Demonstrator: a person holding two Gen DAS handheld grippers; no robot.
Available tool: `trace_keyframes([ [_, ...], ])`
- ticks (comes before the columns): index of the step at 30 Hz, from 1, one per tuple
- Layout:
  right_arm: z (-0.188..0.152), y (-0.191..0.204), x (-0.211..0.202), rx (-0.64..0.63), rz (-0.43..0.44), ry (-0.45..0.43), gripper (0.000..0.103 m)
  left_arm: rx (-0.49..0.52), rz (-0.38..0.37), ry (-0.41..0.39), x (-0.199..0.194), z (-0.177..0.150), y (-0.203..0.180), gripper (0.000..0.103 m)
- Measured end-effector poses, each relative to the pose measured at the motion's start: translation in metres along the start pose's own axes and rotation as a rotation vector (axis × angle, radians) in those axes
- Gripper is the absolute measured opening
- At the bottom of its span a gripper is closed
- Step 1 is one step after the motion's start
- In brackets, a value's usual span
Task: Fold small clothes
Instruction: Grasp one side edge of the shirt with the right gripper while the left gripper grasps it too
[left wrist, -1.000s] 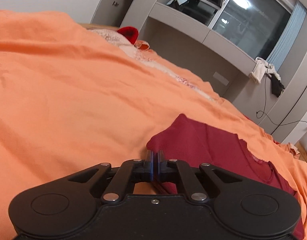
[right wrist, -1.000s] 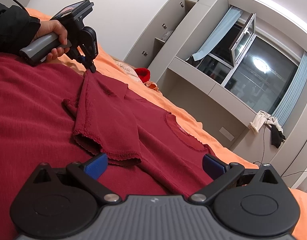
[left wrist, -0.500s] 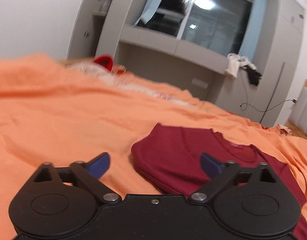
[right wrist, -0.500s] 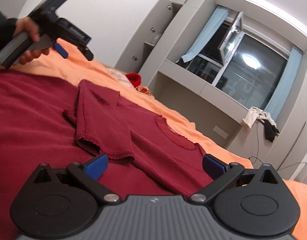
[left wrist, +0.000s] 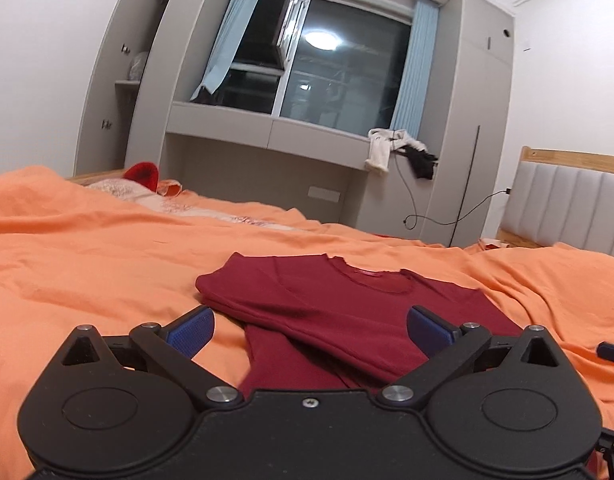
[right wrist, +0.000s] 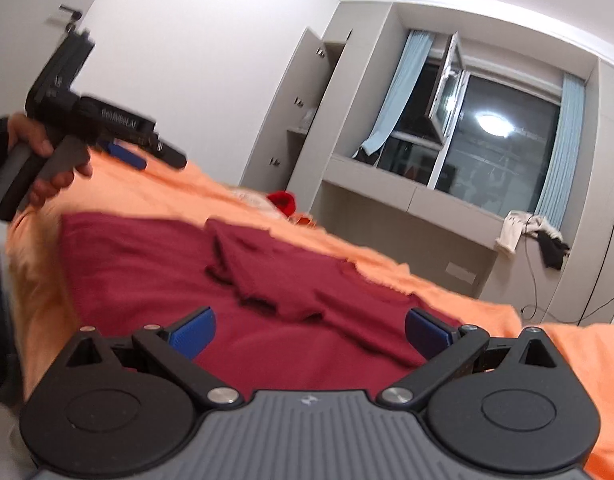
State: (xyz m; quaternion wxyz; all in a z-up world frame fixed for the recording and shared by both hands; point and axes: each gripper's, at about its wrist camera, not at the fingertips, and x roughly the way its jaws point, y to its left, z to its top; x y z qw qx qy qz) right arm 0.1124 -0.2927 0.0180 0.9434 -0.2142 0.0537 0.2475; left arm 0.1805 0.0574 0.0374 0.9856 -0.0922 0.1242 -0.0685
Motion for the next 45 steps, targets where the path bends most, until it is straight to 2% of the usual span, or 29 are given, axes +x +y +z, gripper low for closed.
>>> trace_keyframes([
  [5, -0.018, 0.023, -0.017, -0.112, 0.012, 0.073, 0.103, 0.036, 0.022, 0.017, -0.031, -0.023, -0.007, 0.102],
  [9, -0.032, 0.044, -0.02, -0.215, 0.001, 0.139, 0.103, 0.026, 0.035, 0.044, -0.043, -0.033, -0.004, 0.102],
  [14, -0.056, 0.07, 0.006, -0.423, -0.104, 0.264, 0.103, 0.029, 0.021, 0.056, -0.051, -0.04, -0.008, 0.102],
  [16, -0.063, 0.076, 0.012, -0.465, -0.123, 0.294, 0.103, 0.05, 0.014, 0.058, -0.05, -0.04, -0.013, 0.102],
  [19, -0.066, 0.08, 0.019, -0.489, -0.136, 0.29, 0.103, 0.077, 0.002, 0.064, -0.05, -0.043, -0.02, 0.102],
  [24, -0.059, 0.082, 0.013, -0.464, -0.229, 0.209, 0.1, 0.146, -0.017, 0.087, -0.049, -0.051, -0.032, 0.102],
  [25, -0.058, 0.082, 0.011, -0.451, -0.228, 0.195, 0.097, 0.153, -0.023, 0.089, -0.049, -0.052, -0.034, 0.102],
  [28, -0.058, 0.089, 0.005, -0.475, -0.215, 0.165, 0.075, 0.159, -0.047, 0.089, -0.052, -0.055, -0.036, 0.102],
  [30, -0.059, 0.095, 0.001, -0.504, -0.201, 0.144, 0.041, 0.159, -0.07, 0.081, -0.055, -0.055, -0.037, 0.102],
  [32, -0.058, 0.098, -0.003, -0.506, -0.193, 0.122, 0.024, 0.173, -0.107, 0.068, -0.06, -0.056, -0.04, 0.102],
  [33, -0.056, 0.097, -0.004, -0.496, -0.195, 0.107, 0.019, 0.188, -0.128, 0.059, -0.063, -0.056, -0.042, 0.102],
  [39, -0.037, 0.078, -0.01, -0.326, -0.232, 0.031, 0.016, 0.341, -0.28, 0.057, -0.074, -0.071, -0.069, 0.102],
  [43, -0.025, 0.066, -0.013, -0.233, -0.225, 0.013, 0.013, 0.486, -0.288, 0.015, -0.077, -0.087, -0.098, 0.102],
  [45, -0.022, 0.058, -0.016, -0.185, -0.219, 0.006, 0.011, 0.535, -0.271, 0.027, -0.073, -0.095, -0.109, 0.102],
])
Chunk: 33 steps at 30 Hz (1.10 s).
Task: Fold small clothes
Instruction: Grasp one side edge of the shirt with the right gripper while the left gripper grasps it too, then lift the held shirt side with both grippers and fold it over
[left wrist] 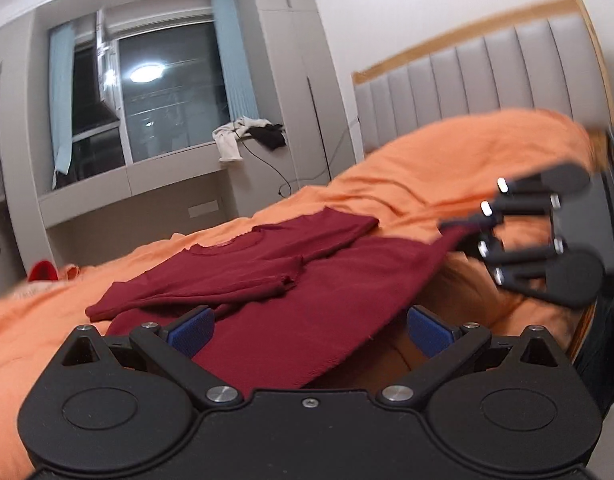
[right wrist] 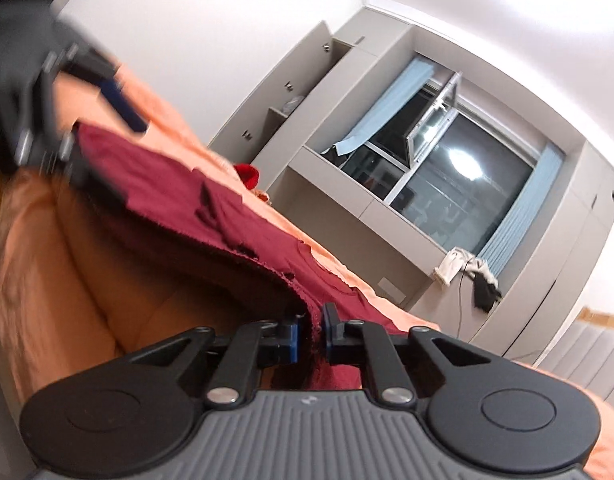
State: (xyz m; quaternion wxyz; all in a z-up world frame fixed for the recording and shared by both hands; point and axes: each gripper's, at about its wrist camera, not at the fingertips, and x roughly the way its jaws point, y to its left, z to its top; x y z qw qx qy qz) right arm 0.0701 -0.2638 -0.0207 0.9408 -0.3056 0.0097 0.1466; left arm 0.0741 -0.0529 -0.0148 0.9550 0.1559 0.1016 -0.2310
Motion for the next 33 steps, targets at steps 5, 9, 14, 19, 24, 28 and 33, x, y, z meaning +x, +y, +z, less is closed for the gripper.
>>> trace_keyframes([
  [5, 0.002, -0.022, -0.008, 0.095, -0.004, -0.009, 0.008, 0.057, 0.001, 0.078, 0.02, -0.005, -0.018, 0.099],
  [9, 0.001, -0.028, -0.014, 0.1, -0.024, -0.017, 0.007, 0.103, 0.138, 0.14, 0.038, -0.009, -0.022, 0.084],
  [14, 0.003, -0.033, -0.018, 0.11, -0.051, -0.023, 0.007, 0.034, 0.342, 0.208, 0.047, -0.012, 0.003, 0.049],
  [19, 0.006, -0.035, -0.022, 0.111, -0.062, -0.026, 0.007, -0.067, 0.501, 0.228, 0.036, -0.013, 0.029, 0.033],
  [24, 0.008, -0.033, -0.024, 0.107, -0.072, -0.026, 0.007, -0.099, 0.59, 0.236, 0.022, -0.013, 0.038, 0.033],
  [28, 0.01, -0.028, -0.024, 0.098, -0.083, -0.018, 0.007, -0.083, 0.639, 0.235, 0.012, -0.015, 0.036, 0.032],
  [33, 0.012, -0.023, -0.027, 0.07, -0.103, -0.01, 0.007, -0.118, 0.699, 0.235, 0.0, -0.015, 0.039, 0.008],
])
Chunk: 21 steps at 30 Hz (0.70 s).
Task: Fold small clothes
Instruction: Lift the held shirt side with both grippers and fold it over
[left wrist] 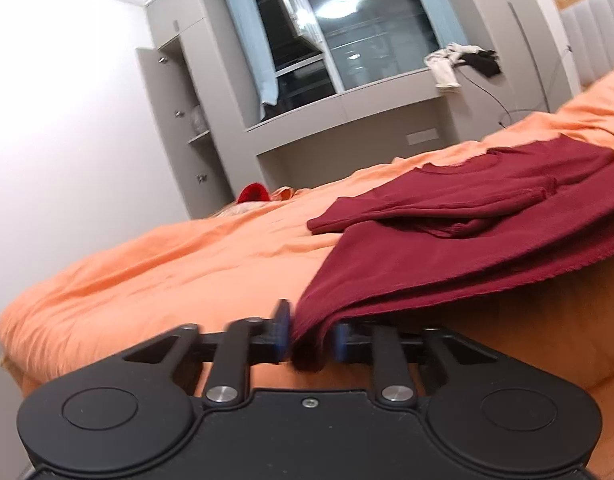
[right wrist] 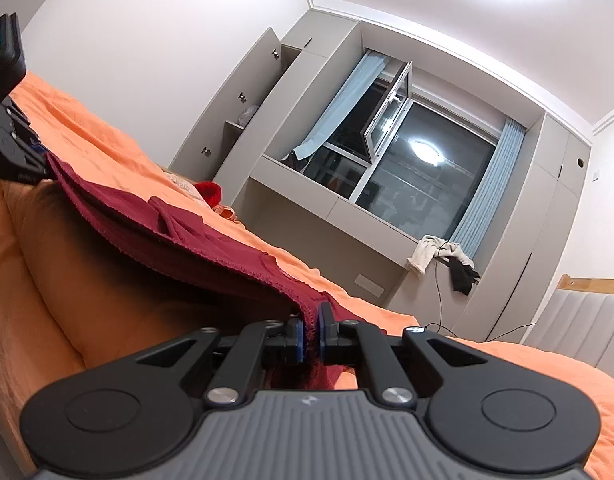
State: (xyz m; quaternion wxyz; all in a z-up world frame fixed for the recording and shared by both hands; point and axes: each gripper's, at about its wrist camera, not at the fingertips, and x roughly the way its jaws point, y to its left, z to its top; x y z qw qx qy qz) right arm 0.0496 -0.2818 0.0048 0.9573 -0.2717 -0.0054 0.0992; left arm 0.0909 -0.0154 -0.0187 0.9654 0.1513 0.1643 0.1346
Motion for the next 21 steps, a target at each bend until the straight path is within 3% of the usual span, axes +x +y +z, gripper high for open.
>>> trace_keyframes([
  [3, 0.001, 0.004, -0.008, -0.02, -0.012, -0.013, 0.006, -0.023, -0.016, -0.019, -0.008, 0.0, 0.006, 0.005],
  [7, 0.005, 0.001, -0.019, -0.051, -0.045, -0.063, 0.005, -0.051, -0.032, -0.113, -0.033, 0.003, 0.013, 0.005],
  [13, 0.023, -0.021, -0.046, -0.064, -0.084, -0.124, 0.005, -0.122, -0.12, -0.223, -0.077, 0.02, 0.03, 0.004],
  [18, 0.035, -0.038, -0.096, -0.077, -0.077, -0.155, 0.005, -0.044, -0.162, -0.33, -0.123, 0.039, 0.046, 0.004],
  [21, 0.043, -0.041, -0.119, -0.094, -0.073, -0.186, 0.005, -0.043, -0.211, -0.341, -0.155, 0.045, 0.06, 0.004],
])
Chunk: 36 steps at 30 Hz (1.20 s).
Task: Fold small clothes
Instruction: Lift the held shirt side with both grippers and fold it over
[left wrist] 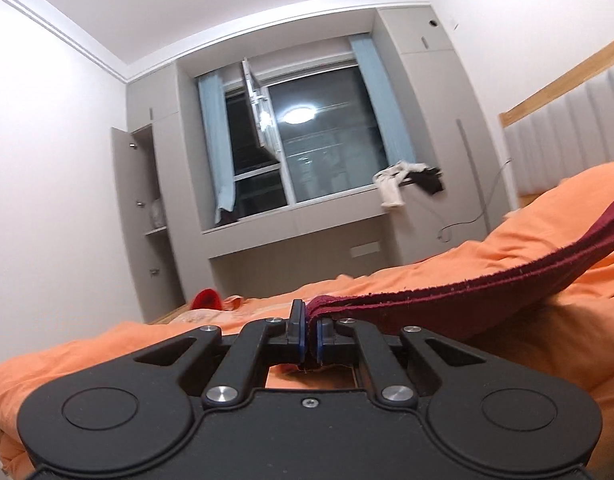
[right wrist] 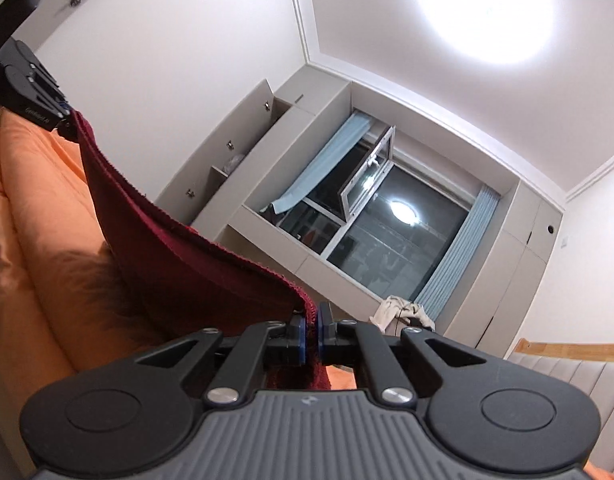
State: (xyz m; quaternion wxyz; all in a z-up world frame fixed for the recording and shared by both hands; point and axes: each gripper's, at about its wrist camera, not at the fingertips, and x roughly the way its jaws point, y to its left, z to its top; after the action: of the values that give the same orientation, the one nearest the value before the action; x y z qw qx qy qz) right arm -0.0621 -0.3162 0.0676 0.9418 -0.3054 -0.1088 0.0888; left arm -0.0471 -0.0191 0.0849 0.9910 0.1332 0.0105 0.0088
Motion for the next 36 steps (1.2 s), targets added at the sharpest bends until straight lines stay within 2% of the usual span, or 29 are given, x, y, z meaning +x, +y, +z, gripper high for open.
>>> trace_keyframes([
  [4, 0.011, 0.001, -0.005, -0.03, -0.031, -0.081, 0.005, -0.011, -0.02, -0.02, -0.033, 0.023, 0.003, 0.004],
  [9, 0.015, -0.017, 0.041, 0.034, -0.102, -0.129, 0.005, -0.032, -0.023, -0.063, -0.029, 0.053, 0.001, 0.004],
  [14, 0.001, -0.038, 0.114, 0.072, -0.135, -0.085, 0.005, -0.025, 0.026, -0.082, 0.036, 0.076, 0.001, 0.005],
  [19, -0.022, -0.042, 0.186, 0.025, -0.161, -0.043, 0.006, -0.028, 0.047, -0.057, 0.119, 0.092, -0.006, 0.005],
  [23, -0.045, -0.038, 0.249, 0.002, -0.145, 0.015, 0.006, -0.001, 0.077, -0.017, 0.188, 0.092, -0.017, 0.005],
  [25, -0.058, -0.031, 0.28, -0.011, -0.124, 0.054, 0.006, 0.012, 0.092, 0.022, 0.222, 0.086, -0.02, 0.005],
  [30, -0.097, -0.01, 0.343, -0.03, -0.057, 0.177, 0.006, 0.02, 0.09, 0.187, 0.304, 0.061, -0.027, 0.005],
  [36, -0.127, 0.016, 0.38, -0.076, -0.001, 0.269, 0.006, 0.001, 0.073, 0.33, 0.363, 0.022, -0.022, 0.005],
])
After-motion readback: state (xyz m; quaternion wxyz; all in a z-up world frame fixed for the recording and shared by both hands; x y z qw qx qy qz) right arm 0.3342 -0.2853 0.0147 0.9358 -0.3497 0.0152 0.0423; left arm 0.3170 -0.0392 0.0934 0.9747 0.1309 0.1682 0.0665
